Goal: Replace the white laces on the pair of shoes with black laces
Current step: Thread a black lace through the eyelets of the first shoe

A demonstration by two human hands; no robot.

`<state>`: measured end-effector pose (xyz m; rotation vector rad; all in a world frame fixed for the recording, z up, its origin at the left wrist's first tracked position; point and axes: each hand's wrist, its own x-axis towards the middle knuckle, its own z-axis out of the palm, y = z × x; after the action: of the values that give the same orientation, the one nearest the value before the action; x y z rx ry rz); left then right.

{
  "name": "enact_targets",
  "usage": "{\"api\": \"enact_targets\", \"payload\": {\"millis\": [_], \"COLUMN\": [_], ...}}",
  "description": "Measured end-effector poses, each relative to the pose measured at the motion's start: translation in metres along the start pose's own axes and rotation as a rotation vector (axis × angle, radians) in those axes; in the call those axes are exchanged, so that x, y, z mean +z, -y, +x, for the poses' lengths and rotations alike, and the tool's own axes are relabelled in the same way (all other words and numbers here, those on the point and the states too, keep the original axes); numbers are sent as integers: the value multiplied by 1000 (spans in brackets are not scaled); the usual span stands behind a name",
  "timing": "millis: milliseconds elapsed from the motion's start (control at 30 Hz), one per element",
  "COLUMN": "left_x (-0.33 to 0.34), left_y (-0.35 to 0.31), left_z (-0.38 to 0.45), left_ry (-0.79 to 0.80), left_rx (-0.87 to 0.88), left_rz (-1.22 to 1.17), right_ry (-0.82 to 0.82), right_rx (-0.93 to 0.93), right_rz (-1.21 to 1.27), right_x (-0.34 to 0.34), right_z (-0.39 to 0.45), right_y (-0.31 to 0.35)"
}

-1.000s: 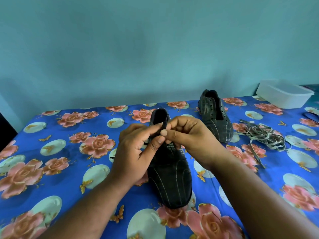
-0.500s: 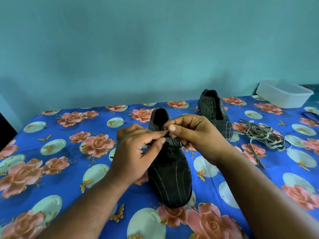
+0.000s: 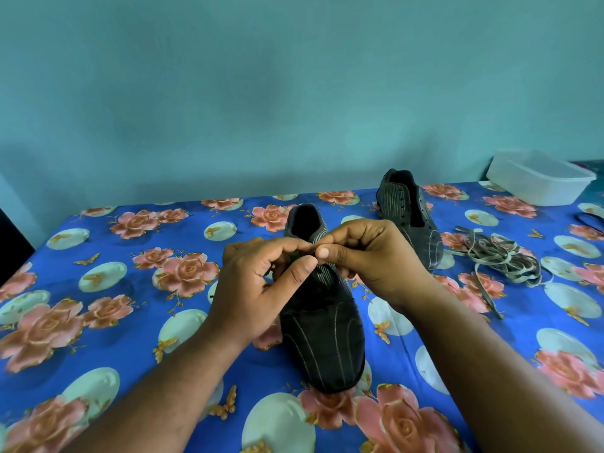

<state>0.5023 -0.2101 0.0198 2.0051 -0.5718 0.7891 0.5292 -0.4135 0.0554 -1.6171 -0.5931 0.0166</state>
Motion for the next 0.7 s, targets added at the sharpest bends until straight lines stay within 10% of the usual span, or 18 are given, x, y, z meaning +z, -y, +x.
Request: {"api": "enact_targets", "payload": {"millis": [700], "left_x": [3], "left_y": [5], "left_z": [1], "left_ry": [-58], "left_rx": [51], "left_rz": [90], "right_ry": [19], "right_rx": [-18], "right_rz": [-138], "right_x": [1], "right_z": [3], "right_y": [-11]}}
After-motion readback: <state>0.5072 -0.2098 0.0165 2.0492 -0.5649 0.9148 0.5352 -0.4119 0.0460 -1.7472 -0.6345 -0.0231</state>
